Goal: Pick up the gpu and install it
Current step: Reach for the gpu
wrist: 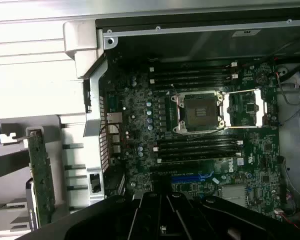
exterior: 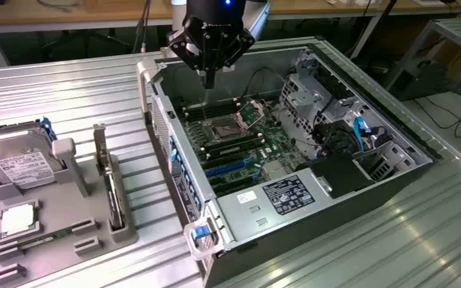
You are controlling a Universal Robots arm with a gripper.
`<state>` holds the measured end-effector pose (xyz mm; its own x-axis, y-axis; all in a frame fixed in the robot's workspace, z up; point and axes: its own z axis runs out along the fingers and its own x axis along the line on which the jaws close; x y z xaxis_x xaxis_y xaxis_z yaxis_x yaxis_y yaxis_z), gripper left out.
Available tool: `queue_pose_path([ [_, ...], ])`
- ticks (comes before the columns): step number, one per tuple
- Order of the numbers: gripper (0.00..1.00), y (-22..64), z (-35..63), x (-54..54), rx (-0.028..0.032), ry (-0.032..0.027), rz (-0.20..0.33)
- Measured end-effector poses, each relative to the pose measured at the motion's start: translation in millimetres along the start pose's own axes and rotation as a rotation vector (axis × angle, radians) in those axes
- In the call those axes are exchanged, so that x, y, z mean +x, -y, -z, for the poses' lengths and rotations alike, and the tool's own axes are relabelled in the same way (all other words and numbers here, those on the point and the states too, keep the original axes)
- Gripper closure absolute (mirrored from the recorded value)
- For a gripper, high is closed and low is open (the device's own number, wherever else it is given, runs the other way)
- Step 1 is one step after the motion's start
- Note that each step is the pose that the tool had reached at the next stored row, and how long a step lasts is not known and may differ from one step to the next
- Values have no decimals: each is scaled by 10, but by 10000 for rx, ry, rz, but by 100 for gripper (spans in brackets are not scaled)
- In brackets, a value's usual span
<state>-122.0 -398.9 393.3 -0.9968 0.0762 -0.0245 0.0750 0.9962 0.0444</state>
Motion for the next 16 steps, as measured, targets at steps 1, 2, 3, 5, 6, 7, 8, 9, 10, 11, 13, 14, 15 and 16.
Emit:
queue_pose_path([
  [1, 89, 0, 0, 0, 0, 0, 1],
  [2, 89, 0, 0, 6, 1, 0, -2],
  [3, 89, 1, 1, 16, 0, 0, -1],
  [5, 89, 3, 1, 41, 1, 0, 0],
  [6, 89, 4, 1, 50, 0, 1, 0],
  [7, 89, 5, 2, 60, 1, 0, 0],
  [8, 89, 6, 2, 72, 0, 1, 0],
  [9, 89, 6, 2, 81, 1, 0, 0],
  [10, 89, 7, 2, 90, 0, 0, 0],
  [11, 89, 8, 2, 98, 0, 1, 0],
  [13, 89, 9, 3, 114, 0, 0, 0],
  [14, 89, 9, 3, 123, 0, 0, 0],
  [15, 89, 10, 3, 133, 0, 0, -1],
  [16, 89, 11, 4, 141, 0, 0, -1],
])
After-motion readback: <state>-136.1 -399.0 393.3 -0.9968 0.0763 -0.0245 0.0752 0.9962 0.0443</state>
